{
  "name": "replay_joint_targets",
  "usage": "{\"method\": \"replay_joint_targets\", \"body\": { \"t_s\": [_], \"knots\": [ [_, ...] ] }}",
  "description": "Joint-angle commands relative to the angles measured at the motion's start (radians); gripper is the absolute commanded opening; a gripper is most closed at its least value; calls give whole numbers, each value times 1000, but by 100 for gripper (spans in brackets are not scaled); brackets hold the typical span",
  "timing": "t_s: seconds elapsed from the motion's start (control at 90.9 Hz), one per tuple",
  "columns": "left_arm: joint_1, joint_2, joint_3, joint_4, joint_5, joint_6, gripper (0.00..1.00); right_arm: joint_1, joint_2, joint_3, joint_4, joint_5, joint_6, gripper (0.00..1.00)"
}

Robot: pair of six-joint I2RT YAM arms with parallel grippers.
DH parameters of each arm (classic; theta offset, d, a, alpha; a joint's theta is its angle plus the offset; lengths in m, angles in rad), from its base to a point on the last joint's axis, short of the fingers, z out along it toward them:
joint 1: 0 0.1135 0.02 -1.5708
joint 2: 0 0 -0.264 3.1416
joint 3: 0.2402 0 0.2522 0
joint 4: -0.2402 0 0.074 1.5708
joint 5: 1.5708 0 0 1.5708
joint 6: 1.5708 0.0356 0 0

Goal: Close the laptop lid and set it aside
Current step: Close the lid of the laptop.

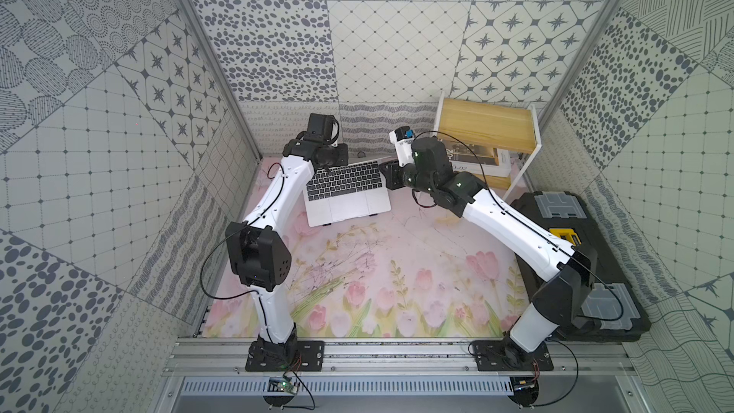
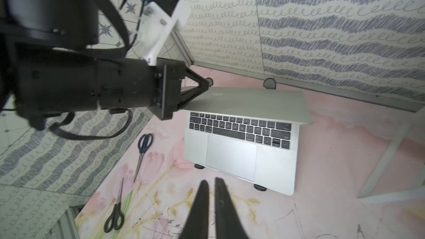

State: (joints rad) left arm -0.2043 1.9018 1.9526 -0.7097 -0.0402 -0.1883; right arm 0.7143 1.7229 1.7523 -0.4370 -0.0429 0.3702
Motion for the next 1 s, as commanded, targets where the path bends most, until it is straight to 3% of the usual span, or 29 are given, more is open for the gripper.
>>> {"method": "replay_joint_targets", "body": {
  "t_s": [0.0,0.22,0.341,0.991],
  "knots": [
    [-4,-22,-28,2,23,-16,0,-2,83,135,-92,-13,-8,0],
    [-4,-44,-64,18,21,-27,0,-12,347,536,-280,14,-61,0],
    [-4,-57,-89,21,19,-30,0,-8,441,646,-311,29,-79,0],
    [-4,-138,-228,89,25,-62,0,5,503,591,-296,23,-138,0]
  ]
}}
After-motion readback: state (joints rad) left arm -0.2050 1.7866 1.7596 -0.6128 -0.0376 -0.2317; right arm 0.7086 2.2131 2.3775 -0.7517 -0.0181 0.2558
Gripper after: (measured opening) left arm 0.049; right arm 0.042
